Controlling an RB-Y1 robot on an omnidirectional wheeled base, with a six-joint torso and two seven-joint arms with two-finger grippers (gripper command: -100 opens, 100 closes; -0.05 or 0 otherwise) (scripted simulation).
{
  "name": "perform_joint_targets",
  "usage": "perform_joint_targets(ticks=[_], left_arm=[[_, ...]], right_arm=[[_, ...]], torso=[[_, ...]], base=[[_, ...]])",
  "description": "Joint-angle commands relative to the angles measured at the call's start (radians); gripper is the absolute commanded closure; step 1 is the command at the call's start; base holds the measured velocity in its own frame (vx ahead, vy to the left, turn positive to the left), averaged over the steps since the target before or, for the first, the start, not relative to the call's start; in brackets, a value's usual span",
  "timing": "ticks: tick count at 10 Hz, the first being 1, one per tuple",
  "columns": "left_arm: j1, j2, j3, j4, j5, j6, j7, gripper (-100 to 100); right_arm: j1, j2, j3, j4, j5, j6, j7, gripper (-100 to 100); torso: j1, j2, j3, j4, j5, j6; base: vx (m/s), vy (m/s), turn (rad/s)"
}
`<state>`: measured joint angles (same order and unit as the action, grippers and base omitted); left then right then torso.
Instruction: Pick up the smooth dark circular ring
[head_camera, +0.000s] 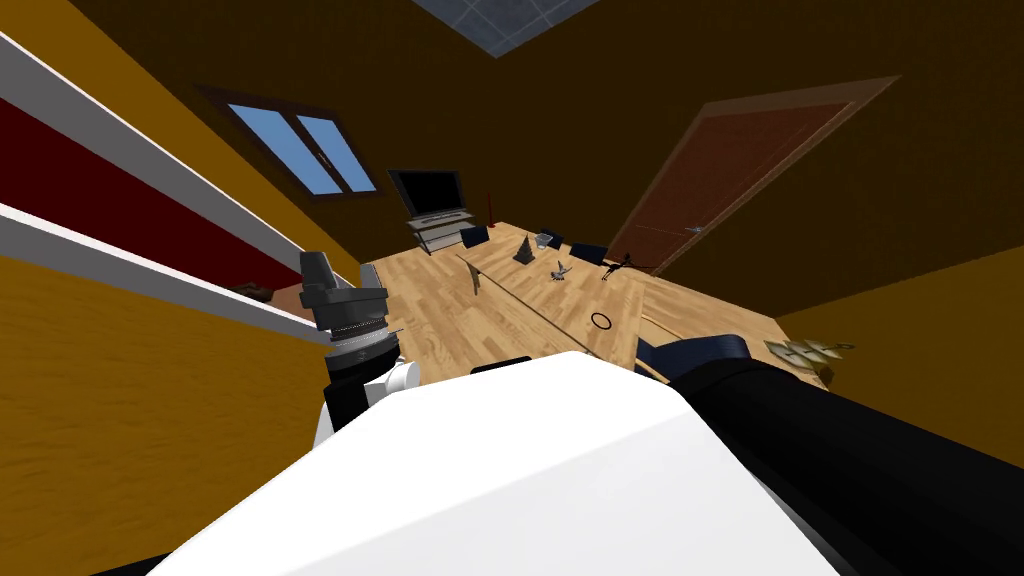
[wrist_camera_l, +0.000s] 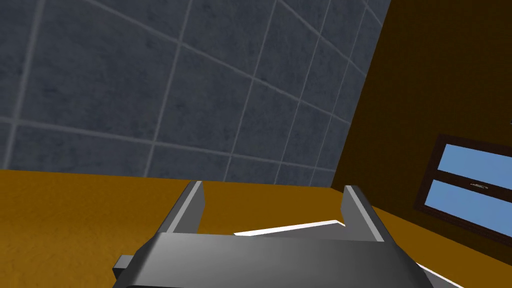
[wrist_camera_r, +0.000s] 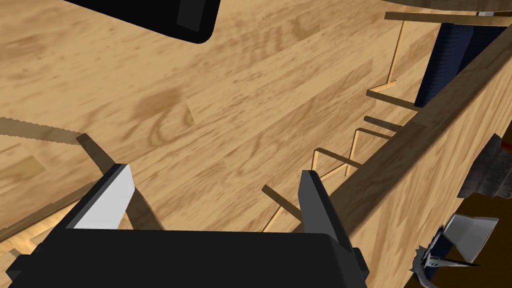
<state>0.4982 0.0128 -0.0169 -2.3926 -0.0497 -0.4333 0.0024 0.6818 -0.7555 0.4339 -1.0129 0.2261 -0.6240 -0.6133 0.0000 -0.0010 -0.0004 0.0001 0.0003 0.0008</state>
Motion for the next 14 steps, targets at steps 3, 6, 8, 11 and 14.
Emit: perform_joint_targets(ticks=[3,6,8,11,14], left_arm=[[0.0,0.0,0.0,0.0,0.0,0.0,0.0,0],[0.0,0.0,0.0,0.0,0.0,0.0,0.0,0],[0.0,0.0,0.0,0.0,0.0,0.0,0.0,0],[0.0,0.0,0.0,0.0,0.0,0.0,0.0,0],[0.0,0.0,0.0,0.0,0.0,0.0,0.0,0]], right_arm=[[0.019,-0.064,0.041,0.13,0.036,-0.021,-0.085,-100],[0.027,-0.118,0.074,0.213,0.068,-0.047,-0.149,-100],[0.028,-0.142,0.09,0.277,0.083,-0.06,-0.196,-100],[0.028,-0.142,0.09,0.299,0.083,-0.06,-0.197,-100],[0.028,-0.164,0.104,0.35,0.097,-0.072,-0.233,-100]], torso=[[0.001,-0.002,-0.001,0.0,0.0,-0.001],[-0.001,-0.001,0.0,0.0,0.0,-0.001],[-0.002,-0.003,-0.002,-0.001,0.0,0.001],[0.0,0.0,0.0,0.0,0.0,0.001],[-0.001,-0.001,-0.001,0.0,-0.001,0.0]], base=[[0.054,0.023,0.246],[0.041,0.001,0.211],[0.064,-0.011,0.126],[0.019,-0.003,0.043],[0.034,-0.013,0.121]])
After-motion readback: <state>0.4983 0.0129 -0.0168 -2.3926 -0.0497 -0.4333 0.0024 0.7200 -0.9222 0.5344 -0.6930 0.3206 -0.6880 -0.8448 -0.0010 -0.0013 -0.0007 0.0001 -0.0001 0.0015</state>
